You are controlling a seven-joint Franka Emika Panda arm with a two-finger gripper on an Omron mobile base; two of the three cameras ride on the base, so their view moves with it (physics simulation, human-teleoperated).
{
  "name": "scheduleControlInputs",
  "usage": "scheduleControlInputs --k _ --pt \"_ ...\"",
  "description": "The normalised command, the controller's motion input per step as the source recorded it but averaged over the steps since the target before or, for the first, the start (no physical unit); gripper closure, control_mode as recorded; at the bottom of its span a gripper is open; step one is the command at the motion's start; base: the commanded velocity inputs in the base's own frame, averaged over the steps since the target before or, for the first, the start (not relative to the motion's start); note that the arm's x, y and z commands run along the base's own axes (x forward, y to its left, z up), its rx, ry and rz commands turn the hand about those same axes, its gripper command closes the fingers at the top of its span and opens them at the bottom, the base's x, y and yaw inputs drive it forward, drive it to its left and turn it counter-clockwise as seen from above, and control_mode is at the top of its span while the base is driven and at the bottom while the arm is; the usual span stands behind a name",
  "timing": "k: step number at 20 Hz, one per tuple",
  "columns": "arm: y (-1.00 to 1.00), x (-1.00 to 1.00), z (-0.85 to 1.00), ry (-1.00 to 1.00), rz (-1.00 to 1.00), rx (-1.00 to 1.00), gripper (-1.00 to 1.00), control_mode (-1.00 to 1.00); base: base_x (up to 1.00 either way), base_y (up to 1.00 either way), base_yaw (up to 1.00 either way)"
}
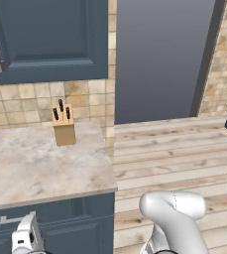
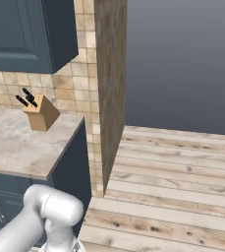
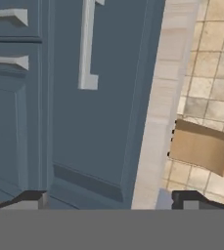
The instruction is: Take the tongs from the drawer on the left and place them on the dining counter next to the tray containing the hot dog.
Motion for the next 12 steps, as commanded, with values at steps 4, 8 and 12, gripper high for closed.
scheduleControlInputs --k 4,8,12 --pt "0.00 0.18 -0.17 0.01 0.15 0.00 -1.00 -1.00 0.00 0.00 0.00" --pt "0.00 0.16 -0.10 0.00 0.12 0.00 -1.00 -1.00 0.00 0.00 0.00" --pt "0.03 0.17 -0.11 0.00 0.11 0.00 -1.00 -1.00 0.00 0.00 0.00"
